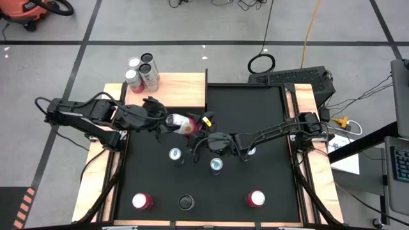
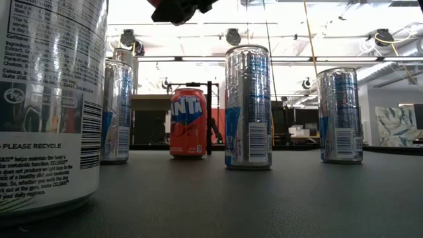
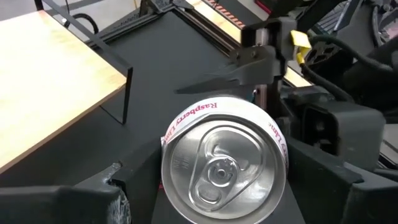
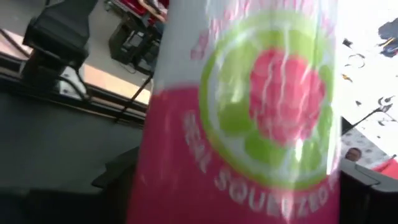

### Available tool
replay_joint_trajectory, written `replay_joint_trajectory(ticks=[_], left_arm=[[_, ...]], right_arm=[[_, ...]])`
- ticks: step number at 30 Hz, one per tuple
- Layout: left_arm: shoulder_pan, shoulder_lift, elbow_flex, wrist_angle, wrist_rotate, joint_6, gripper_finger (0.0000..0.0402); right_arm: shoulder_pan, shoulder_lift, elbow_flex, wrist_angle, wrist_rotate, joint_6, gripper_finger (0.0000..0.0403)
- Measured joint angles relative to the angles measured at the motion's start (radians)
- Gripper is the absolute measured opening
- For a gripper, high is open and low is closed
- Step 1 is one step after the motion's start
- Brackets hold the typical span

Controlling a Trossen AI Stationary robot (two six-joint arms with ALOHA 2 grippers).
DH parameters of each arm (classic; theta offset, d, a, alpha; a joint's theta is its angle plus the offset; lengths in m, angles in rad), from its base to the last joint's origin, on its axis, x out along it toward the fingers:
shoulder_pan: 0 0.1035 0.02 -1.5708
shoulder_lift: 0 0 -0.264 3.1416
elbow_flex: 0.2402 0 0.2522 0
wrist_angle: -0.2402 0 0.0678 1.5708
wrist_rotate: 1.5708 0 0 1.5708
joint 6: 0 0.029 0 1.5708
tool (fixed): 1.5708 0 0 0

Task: Place canned beverage on shelf
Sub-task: Put the pink soda can on the shelf aligned with the other pink soda cans

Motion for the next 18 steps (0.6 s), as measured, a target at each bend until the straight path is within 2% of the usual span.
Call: replay_joint_trajectory(ticks=[7,18], left_arm=[[-0.001,-0.034,0.0,-0.009,0.022,0.016,0.0285],[-0.001,-0.095,0.0,-0.137,0.058,0.084,0.0285]], right_arm=[[-0.001,0.0,0.0,-0.092,-0.01,0.098,0.0356],[0.0,0.0,0.0,-0.105,-0.007,0.094,0.0357]])
